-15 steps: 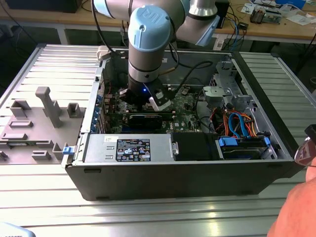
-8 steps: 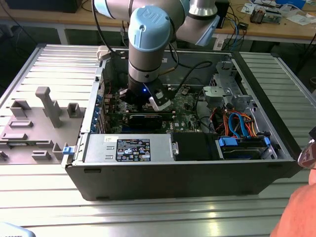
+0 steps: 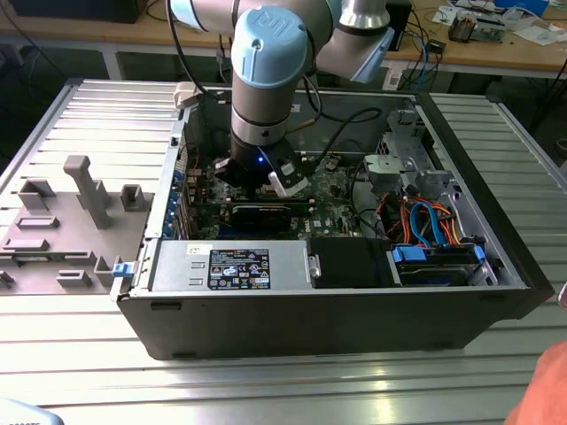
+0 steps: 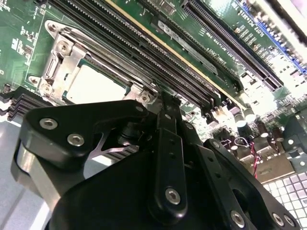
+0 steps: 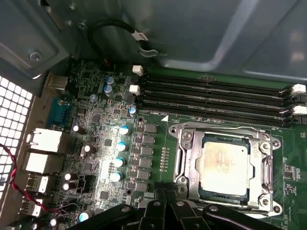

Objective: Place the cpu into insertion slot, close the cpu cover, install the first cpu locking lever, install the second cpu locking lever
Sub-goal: 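Install the second cpu locking lever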

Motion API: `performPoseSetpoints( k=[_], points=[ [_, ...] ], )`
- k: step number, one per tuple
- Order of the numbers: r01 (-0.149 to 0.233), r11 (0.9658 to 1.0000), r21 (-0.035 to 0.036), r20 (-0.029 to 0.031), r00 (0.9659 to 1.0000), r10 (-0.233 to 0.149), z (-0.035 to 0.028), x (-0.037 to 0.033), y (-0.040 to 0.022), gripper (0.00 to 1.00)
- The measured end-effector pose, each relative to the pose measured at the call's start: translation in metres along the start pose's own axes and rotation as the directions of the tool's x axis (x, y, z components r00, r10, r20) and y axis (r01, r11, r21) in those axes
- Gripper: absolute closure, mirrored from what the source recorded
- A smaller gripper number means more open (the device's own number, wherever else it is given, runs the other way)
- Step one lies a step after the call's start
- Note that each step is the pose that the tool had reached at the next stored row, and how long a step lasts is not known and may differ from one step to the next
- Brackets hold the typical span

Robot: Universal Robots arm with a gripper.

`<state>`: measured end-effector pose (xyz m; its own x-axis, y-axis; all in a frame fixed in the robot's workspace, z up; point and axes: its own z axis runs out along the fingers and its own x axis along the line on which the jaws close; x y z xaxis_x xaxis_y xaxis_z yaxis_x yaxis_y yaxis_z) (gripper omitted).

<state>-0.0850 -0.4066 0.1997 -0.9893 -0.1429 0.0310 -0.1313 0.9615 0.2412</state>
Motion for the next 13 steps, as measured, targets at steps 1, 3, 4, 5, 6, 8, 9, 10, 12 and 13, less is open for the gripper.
performPoseSetpoints(
  k=[1, 3, 4, 5, 6, 8, 9, 10, 12, 13],
  points=[
    [0.0, 1.0, -0.0002, -0.0015, 1.0, 0.0, 0.0003, -0.0007, -0.0001, 0.89],
    [-0.001, 1.0, -0.0005, -0.0054, 1.0, 0.001, 0.001, -0.0019, -0.0001, 0.89],
    [-0.002, 1.0, -0.0011, -0.0067, 1.0, 0.002, 0.0015, -0.0022, 0.0, 0.89],
    [-0.002, 1.0, -0.0012, -0.0075, 1.0, 0.002, 0.0019, -0.0022, -0.0001, 0.89],
    [-0.002, 1.0, -0.0011, -0.0077, 1.0, 0.002, 0.0019, -0.0022, -0.0001, 0.89],
    [-0.002, 1.0, -0.0013, -0.0077, 1.0, 0.002, 0.002, -0.0023, -0.0002, 0.89],
    [-0.002, 1.0, -0.0015, -0.0076, 1.0, 0.002, 0.002, -0.0023, -0.0005, 0.89],
    [-0.002, 1.0, -0.0015, -0.0074, 1.0, 0.002, 0.0012, -0.0022, -0.0005, 0.89],
    [-0.002, 1.0, -0.0021, -0.0071, 1.0, 0.002, -0.0024, -0.0022, 0.0005, 0.89],
    [-0.002, 1.0, -0.0016, -0.0075, 1.0, 0.002, -0.0043, -0.0032, 0.0008, 0.89]
  ],
)
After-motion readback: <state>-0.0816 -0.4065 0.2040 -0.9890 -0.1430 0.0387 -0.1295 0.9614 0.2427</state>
